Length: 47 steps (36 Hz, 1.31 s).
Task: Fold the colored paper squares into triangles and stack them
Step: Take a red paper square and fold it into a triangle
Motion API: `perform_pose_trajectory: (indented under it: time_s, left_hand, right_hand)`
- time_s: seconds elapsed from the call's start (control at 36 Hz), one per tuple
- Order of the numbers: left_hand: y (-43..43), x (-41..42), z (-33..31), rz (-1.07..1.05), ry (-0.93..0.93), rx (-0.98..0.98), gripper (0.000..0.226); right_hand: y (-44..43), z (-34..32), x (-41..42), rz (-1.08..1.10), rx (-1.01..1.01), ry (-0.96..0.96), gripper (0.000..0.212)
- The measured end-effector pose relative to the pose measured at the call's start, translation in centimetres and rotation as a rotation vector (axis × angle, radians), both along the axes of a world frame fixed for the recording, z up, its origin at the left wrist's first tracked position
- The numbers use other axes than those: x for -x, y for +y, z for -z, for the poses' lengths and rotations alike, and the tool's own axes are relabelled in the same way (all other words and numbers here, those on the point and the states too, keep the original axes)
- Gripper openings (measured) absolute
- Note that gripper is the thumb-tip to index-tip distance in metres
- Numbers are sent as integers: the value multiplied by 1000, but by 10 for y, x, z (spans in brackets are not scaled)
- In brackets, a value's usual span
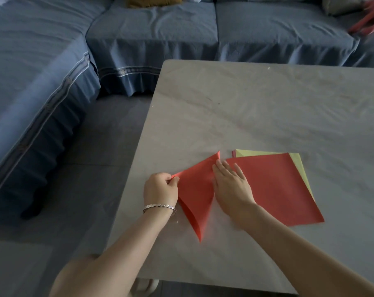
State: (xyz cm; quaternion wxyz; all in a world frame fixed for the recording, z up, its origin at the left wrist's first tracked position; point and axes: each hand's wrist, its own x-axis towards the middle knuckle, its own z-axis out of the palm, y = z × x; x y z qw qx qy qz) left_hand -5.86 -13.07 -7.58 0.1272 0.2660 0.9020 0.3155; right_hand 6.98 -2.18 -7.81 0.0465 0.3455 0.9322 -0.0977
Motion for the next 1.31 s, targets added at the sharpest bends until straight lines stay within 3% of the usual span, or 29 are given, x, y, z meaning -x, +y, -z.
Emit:
perform_pose_trajectory:
  time_s: [0.11,0.25,0.44,0.81,1.08,1.28,1.31]
  left_hand:
    - [0,-1,-3,-8,-12,2,47]
    - [-1,-2,-2,-24,-30,-24,37]
    - [0,-4,-5,-35,-38,-2,50]
    - [1,-1,1,-32,-29,-17,37]
    - [2,1,6,-50,-34,-26,31]
    - [1,-3,3,-105,-123,-68,28]
    - [-1,-7,0,-115,-170,-104,20]
  right_hand:
    - [12,0,5,36,-18,-22,48]
    - [22,1,10,53,-7,-13,50]
    - [23,-1,15,73,59,-6,53]
    - [-8,-7,-22,-122,142,-74,83]
    - [-39,-11,-31,-178,186,-153,130]
    - [-58,-12,-32,-213,186,-168,132]
    - [-58,-11,-33,-210,188,-154,131]
